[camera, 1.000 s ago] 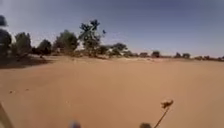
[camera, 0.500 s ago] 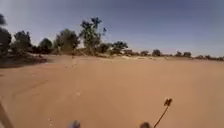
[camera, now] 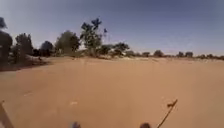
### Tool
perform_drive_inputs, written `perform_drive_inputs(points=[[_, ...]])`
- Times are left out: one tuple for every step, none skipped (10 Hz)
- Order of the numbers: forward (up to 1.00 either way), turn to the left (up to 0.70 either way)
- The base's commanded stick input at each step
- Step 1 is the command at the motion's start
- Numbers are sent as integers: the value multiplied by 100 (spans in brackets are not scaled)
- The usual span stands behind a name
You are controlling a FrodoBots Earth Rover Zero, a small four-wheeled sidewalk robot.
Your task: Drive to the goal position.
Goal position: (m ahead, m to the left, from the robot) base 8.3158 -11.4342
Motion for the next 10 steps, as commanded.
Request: perform_drive_inputs(points=[[70, 0], [70, 0], [70, 0], [70, 0], [70, 0], [70, 0], [70, 0], [70, 0], [70, 0], [70, 0]])
